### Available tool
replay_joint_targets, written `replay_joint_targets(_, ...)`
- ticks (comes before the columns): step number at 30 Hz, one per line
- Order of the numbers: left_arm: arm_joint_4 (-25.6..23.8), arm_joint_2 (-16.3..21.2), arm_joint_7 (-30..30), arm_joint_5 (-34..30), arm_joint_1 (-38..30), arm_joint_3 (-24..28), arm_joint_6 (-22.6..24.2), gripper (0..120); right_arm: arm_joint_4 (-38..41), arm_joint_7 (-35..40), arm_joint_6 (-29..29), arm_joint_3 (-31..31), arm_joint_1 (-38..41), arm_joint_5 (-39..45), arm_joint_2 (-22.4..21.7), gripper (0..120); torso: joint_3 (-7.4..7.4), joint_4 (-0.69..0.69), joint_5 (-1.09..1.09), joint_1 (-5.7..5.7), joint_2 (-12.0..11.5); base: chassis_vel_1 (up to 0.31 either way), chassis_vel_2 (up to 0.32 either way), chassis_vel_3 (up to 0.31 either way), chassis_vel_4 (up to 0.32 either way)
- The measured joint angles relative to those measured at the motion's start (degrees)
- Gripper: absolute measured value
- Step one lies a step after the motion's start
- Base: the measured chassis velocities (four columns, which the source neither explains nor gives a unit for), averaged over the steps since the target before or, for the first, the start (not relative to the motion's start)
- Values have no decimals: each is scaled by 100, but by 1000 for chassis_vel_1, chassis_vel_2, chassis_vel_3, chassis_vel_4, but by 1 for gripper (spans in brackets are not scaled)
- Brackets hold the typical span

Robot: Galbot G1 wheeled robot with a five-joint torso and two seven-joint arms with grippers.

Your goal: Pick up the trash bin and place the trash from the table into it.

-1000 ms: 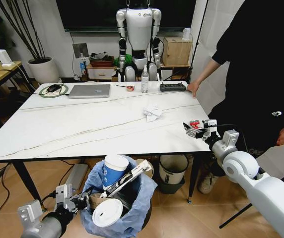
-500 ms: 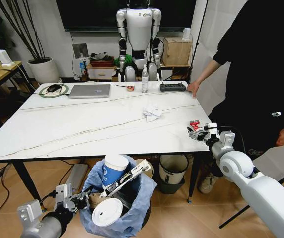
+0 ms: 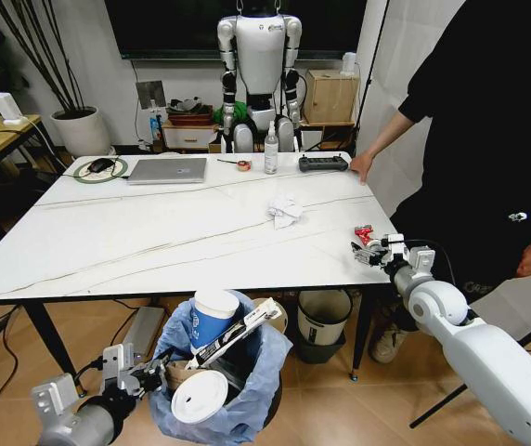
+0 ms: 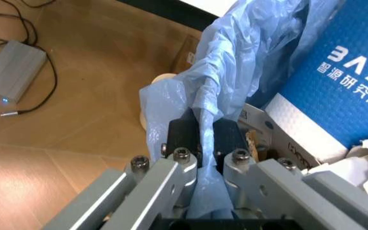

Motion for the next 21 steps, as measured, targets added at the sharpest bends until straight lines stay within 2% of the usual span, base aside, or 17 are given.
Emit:
replay_joint_targets(6,17,-5,0,-3,-9,3,-3,0,-173,-97,37,-19,73,-2,30,100,0,0,0,0,0,0,0,0,0)
replay_joint_targets(8,21,-7,0,-4,-12,3,-3,0,-236,-124,63,-25,99,-2,40,96,0,0,0,0,0,0,0,0,0)
replay_joint_targets(14,37,-6,1,-10,-15,-3,-5,0,-444,-262,154,-31,152,4,61,70,0,0,0,0,0,0,0,0,0)
replay_joint_targets(16,40,-7,1,-10,-17,-3,-6,0,-444,-265,157,-31,146,4,60,69,0,0,0,0,0,0,0,0,0)
replay_joint_targets(19,54,-11,1,-10,-23,2,-6,0,-443,-270,163,-31,110,5,58,53,0,0,0,0,0,0,0,0,0)
replay_joint_targets(21,57,-10,1,-10,-28,2,-7,0,-437,-272,165,-30,91,4,50,49,0,0,-2,0,0,0,0,0,0)
